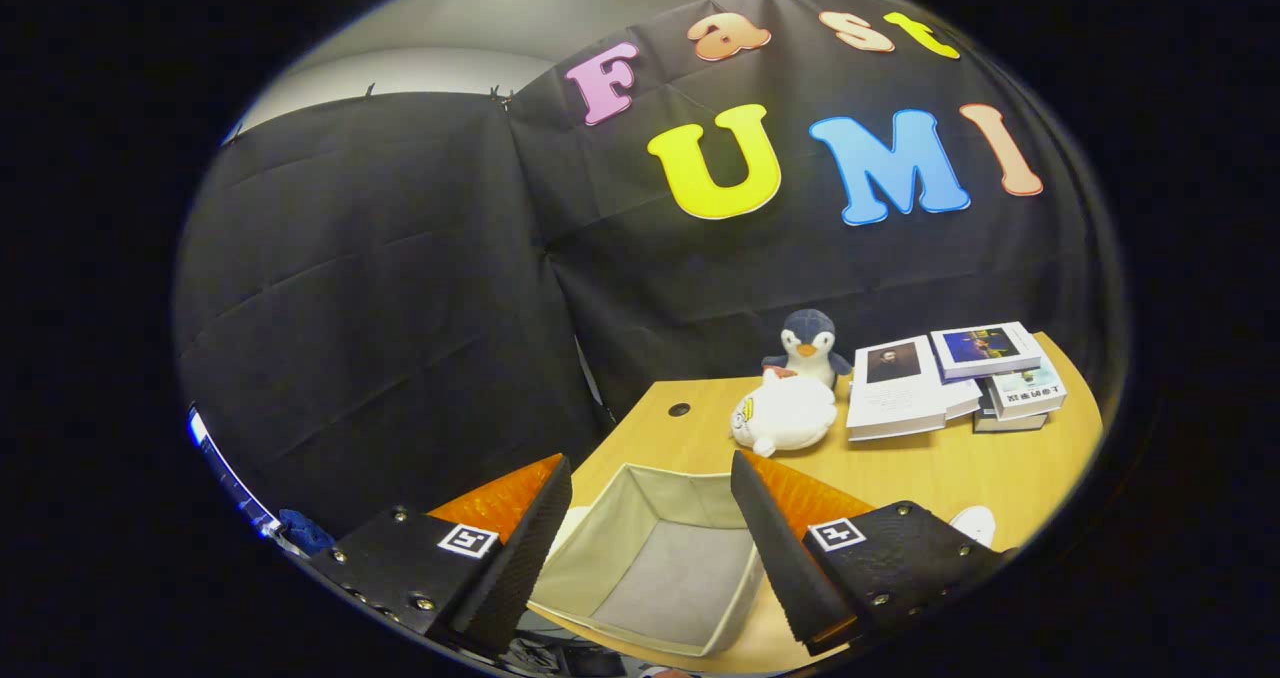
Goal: Open the storage box then place both shoes into the box .Put the left shoe in first, then the right shoe, with the right side of both shoes facing outward in a uniform manner.
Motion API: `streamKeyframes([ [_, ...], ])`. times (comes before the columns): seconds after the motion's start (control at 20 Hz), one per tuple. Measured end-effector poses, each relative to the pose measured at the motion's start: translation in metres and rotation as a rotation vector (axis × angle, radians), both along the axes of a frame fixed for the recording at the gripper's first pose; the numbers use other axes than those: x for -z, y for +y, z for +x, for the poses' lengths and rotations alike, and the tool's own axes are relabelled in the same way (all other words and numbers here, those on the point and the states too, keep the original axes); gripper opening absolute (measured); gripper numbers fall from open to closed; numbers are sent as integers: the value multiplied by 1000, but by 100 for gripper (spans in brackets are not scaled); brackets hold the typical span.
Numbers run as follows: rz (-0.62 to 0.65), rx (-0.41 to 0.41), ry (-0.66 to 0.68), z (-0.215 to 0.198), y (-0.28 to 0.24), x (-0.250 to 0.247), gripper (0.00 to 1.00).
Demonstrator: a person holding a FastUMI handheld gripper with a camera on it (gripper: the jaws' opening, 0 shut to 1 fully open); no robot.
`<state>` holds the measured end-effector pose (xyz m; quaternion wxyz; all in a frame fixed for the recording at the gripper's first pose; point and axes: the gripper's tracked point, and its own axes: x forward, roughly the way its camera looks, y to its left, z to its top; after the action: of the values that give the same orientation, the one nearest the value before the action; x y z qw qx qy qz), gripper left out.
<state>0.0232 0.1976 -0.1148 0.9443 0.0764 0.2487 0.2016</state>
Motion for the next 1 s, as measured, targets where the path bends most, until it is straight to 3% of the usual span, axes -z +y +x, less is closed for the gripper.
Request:
streamKeyframes([
  [0.55,-175,153,7,8,-121,42,97],
  [1.0,-235,212,143,-6,-178,114,98],
])
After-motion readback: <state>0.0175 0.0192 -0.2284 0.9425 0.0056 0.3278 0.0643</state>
